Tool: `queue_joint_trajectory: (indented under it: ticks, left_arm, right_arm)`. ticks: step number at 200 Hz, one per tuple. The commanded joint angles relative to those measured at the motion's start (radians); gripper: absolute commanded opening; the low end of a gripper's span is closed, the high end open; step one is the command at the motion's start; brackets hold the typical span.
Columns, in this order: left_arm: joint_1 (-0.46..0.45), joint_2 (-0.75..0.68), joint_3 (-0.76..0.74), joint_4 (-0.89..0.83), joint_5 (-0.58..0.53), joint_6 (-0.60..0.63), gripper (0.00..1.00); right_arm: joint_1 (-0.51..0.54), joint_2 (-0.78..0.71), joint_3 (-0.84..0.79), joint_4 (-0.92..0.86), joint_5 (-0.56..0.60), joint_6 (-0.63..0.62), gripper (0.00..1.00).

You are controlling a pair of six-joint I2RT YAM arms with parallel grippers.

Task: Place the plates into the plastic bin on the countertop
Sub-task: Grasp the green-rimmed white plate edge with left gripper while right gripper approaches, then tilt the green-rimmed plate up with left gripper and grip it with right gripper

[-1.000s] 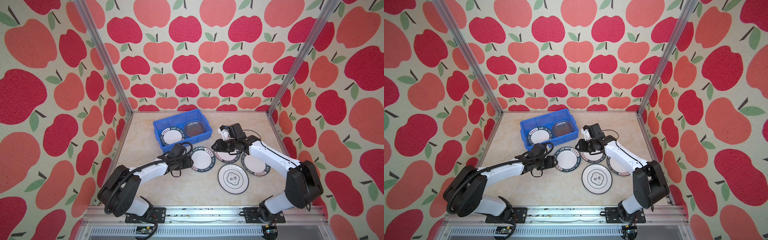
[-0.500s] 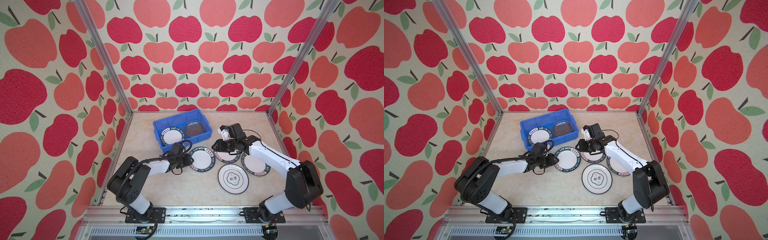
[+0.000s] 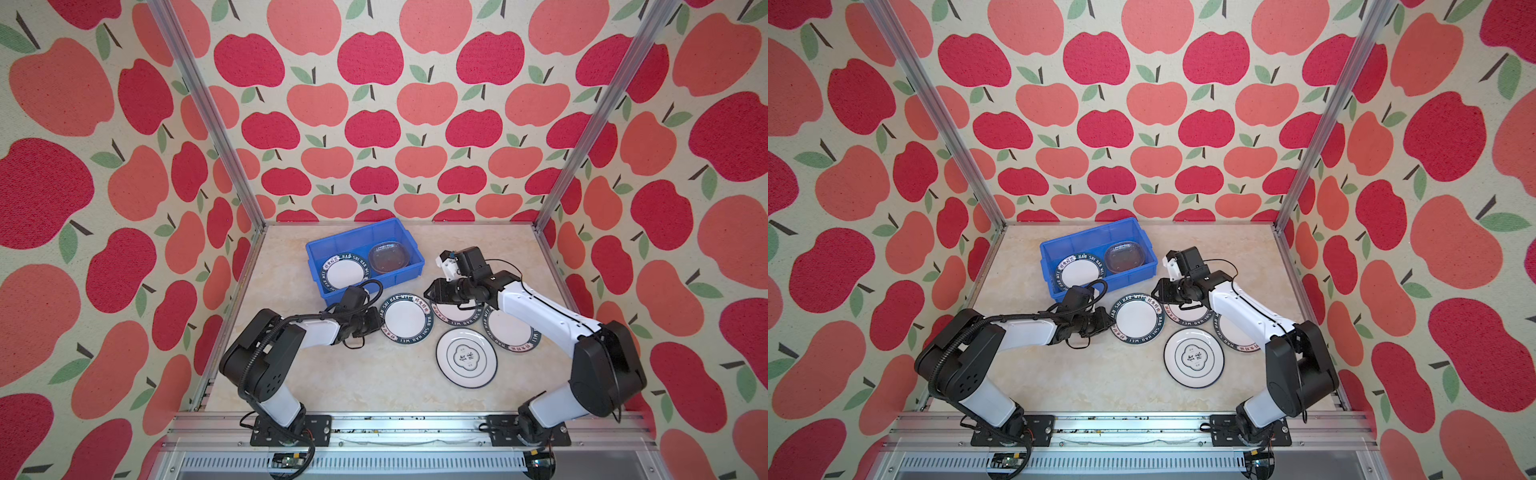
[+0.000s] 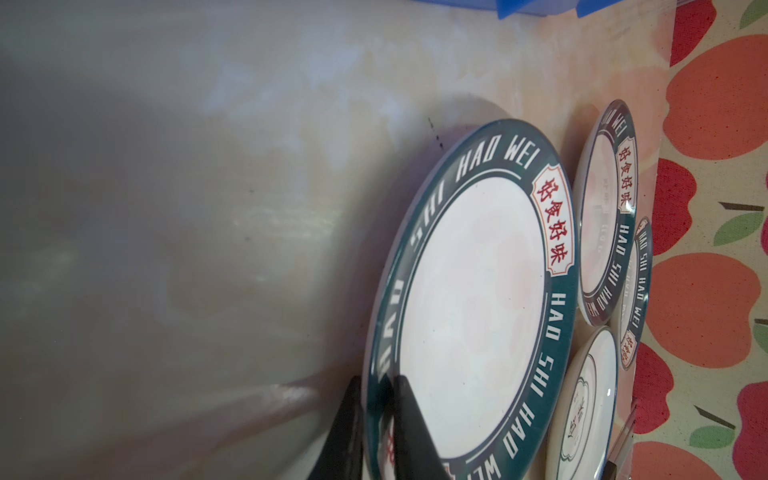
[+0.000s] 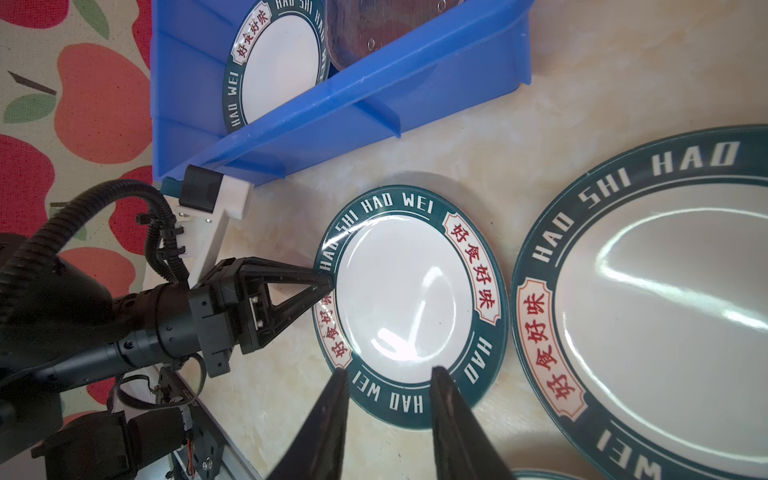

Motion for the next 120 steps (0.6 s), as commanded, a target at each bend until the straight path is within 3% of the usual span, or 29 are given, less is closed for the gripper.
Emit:
queue_joint_trajectory:
  ticks: [1,43,92,120]
  left_arm:
    - [0.006,0.004,-0.025,-0.077,-0.016,0.02,0.08]
    - [0.012,-0.053,-0.022,-0.126,-0.031,0.038,0.0]
    - [0.014,-0.226,-0.026,-0.204,-0.032,0.058,0.0]
    - [0.036,-0.328,-0.048,-0.21,0.005,0.038,0.0]
  right_arm:
    - [-0.003,-0.007,0.004,-0.016,0.011,-0.019,0.36]
    - [-0.002,0.01,0.003,-0.012,-0.001,-0.01,0.36]
    - [-0.005,0.022,-0.008,0.03,-0.045,0.009,0.36]
    - [-0.017,0.021,-0.046,0.105,-0.125,0.031,0.36]
